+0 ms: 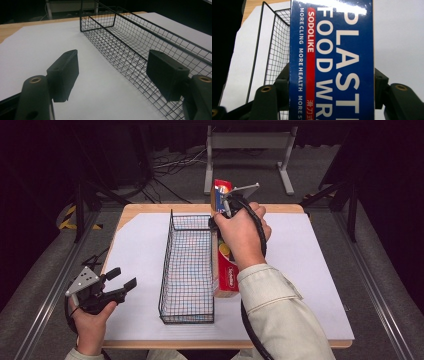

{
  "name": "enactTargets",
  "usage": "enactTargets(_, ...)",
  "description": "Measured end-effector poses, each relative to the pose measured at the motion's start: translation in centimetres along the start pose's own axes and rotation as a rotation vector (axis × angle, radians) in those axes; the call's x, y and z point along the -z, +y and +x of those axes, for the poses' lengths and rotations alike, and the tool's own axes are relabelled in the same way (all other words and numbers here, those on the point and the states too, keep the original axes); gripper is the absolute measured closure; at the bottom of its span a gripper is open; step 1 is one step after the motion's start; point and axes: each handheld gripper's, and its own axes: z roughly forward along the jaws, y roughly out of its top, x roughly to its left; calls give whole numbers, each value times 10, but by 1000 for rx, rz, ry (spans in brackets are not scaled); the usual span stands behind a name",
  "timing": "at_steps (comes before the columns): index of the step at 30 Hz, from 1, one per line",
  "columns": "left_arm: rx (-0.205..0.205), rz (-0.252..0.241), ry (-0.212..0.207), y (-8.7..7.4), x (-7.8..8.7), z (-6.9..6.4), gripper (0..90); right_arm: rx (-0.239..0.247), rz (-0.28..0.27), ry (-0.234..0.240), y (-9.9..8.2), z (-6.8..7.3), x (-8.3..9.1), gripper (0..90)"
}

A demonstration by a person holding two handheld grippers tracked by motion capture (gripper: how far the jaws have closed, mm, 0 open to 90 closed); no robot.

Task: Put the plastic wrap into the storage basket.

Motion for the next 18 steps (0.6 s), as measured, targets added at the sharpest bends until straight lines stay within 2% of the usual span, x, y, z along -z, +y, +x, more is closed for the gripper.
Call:
enactTargets(6,-7,8,-4,-1,-1,0,268,-6,-5,17,-2,8,-5,398)
enactTargets(8,3,1,-38,-2,-1,0,268,-11,3,34,-4,13,-11,396)
enactTargets(10,13,-4,-53,-3,0,2,266,-14,12,43,-4,15,-13,396)
enactTargets(13,35,-16,-43,-5,4,5,266,-30,20,77,-5,22,-20,396)
enactTargets(18,26,-7,-31,-6,6,4,266,-31,30,81,-7,28,-28,396)
